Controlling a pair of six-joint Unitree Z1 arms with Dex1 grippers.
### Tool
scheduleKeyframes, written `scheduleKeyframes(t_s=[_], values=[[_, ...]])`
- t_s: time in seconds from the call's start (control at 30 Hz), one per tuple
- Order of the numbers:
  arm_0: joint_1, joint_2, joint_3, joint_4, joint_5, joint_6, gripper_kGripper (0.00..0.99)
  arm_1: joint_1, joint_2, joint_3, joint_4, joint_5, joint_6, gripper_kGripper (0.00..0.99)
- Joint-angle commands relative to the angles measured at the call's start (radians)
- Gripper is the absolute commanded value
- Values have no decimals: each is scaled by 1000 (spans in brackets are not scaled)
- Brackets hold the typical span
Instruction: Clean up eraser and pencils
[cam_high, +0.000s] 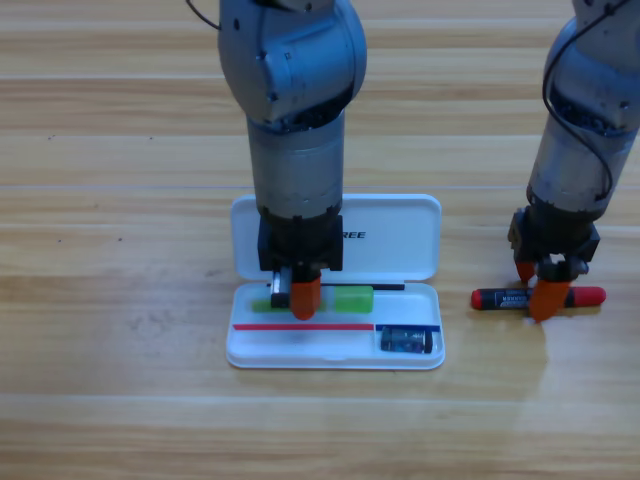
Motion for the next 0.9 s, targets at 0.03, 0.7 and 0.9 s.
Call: scheduleKeyframes(t_s=[0.03, 0.7, 0.9], values=[[-16, 50, 30, 2, -10, -26, 0, -30, 78, 10, -26, -7, -20, 57], [-18, 51, 99, -47, -50, -5, 0, -30, 34, 11, -26, -7, -19, 0], [-18, 50, 107, -61, -51, 0, 0, -2, -150, 34, 78, 11, -17, 0]])
